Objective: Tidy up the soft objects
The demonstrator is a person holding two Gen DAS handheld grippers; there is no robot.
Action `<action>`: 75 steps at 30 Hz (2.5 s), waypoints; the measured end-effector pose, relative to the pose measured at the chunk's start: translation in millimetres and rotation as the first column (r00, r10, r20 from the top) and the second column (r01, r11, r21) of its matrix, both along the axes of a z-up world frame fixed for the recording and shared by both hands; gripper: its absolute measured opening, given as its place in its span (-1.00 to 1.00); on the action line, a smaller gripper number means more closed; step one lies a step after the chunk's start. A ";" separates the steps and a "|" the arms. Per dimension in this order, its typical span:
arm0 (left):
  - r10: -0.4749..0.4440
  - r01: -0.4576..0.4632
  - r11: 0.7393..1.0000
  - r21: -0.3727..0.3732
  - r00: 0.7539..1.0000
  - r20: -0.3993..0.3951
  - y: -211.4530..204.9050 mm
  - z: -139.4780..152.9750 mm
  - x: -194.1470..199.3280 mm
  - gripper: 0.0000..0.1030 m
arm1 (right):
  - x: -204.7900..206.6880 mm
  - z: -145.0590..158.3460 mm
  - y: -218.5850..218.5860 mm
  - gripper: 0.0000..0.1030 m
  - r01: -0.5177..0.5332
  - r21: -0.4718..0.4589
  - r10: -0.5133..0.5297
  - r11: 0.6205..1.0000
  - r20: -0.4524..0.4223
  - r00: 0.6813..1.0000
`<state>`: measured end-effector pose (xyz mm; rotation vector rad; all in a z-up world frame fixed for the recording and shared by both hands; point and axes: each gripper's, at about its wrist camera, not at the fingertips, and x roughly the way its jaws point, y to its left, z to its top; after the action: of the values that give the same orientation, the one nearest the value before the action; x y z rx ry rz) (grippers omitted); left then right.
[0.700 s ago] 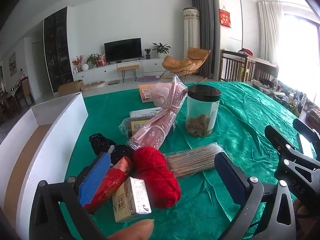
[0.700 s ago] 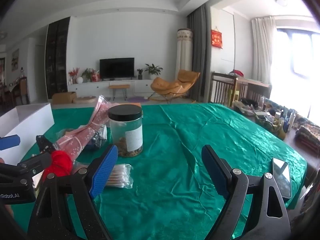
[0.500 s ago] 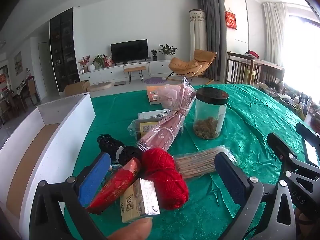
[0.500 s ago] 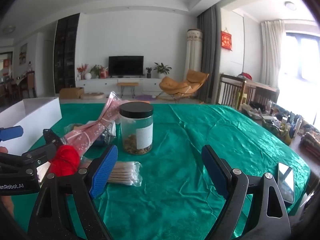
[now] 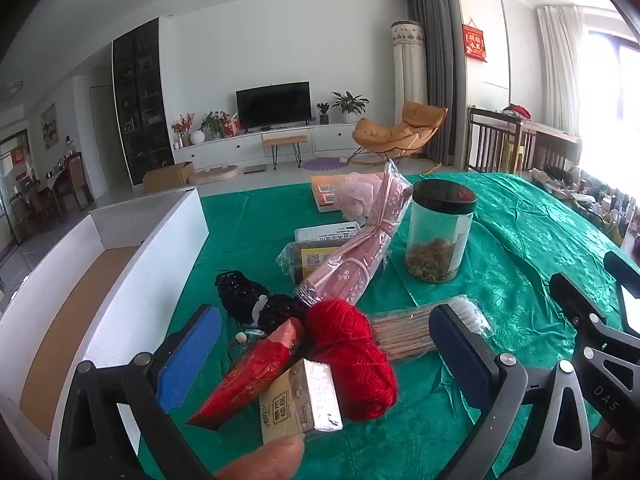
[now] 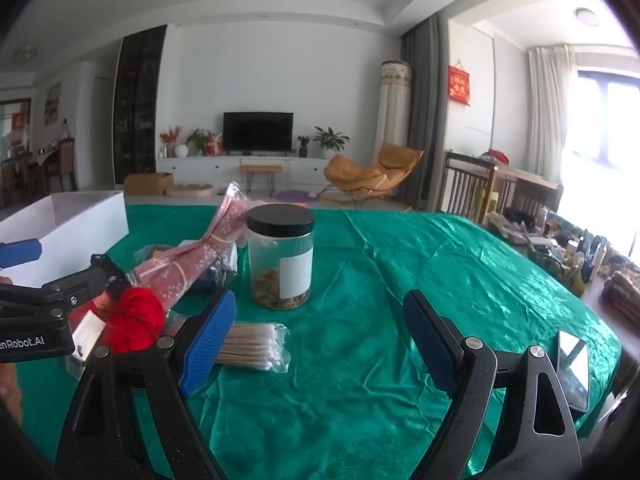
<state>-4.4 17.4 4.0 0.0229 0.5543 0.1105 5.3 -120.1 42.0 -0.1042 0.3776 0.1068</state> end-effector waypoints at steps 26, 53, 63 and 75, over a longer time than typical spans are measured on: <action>0.005 -0.005 0.999 0.038 1.000 -0.016 -2.9 -8.2 -4.2 1.00 | -0.5 0.4 -2.6 0.70 0.002 0.005 -0.002 1.000 0.019 1.000; -0.001 0.003 0.998 0.059 1.000 -0.022 -8.0 -13.6 -4.9 1.00 | -1.5 0.7 -4.3 0.70 0.000 0.008 0.000 1.000 0.019 1.000; -0.002 0.004 0.998 0.060 1.000 -0.022 -8.1 -14.7 -5.4 1.00 | -1.4 0.6 -4.4 0.70 0.000 0.009 0.000 1.000 0.019 1.000; -0.002 0.004 0.998 0.061 1.000 -0.025 -8.7 -16.5 -6.0 1.00 | -1.6 0.5 -4.5 0.70 -0.001 0.010 0.001 1.000 0.020 1.000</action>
<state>-10.4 8.7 -12.5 0.0847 0.5754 0.1244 3.8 -124.6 42.5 -0.0959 0.3573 0.1086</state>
